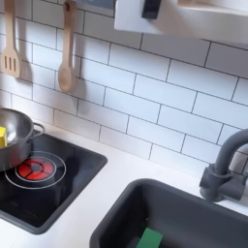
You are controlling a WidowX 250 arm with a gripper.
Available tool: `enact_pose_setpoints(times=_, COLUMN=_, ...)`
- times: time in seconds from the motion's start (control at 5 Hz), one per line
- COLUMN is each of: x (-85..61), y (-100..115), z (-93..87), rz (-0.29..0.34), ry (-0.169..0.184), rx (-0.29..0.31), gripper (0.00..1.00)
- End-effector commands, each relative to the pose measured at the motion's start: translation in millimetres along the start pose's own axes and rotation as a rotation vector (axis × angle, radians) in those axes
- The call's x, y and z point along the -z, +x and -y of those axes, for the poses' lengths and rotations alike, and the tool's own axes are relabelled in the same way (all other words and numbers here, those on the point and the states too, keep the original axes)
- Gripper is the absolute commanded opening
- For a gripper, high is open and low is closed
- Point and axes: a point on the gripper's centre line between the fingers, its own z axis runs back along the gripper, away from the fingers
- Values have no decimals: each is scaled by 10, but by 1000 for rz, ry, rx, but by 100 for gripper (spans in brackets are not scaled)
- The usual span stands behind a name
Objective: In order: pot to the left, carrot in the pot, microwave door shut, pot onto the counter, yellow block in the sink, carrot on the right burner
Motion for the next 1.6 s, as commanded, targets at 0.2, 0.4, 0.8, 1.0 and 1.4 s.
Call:
enact_pose_setpoints(times=0.2, x=67, y=-57, z=-229, rz=-28, ry=60, rx=-40, gripper=100)
enact_pose_setpoints(times=0.4, x=104, y=-39, z=-205, rz=-29, ry=52, rx=-26, gripper=100)
enact_pose_setpoints(times=0.8, x=253, y=1, z=-184, rz=-50, ry=46, rx=-17, gripper=100)
enact_pose_setpoints(times=1.0, x=274, y=4, z=-207, rz=-45, ry=52, rx=-18, gripper=100)
enact_pose_setpoints(times=1.4, x=376, y=44, z=-161, rz=-55, ry=32, rx=-9, gripper=100)
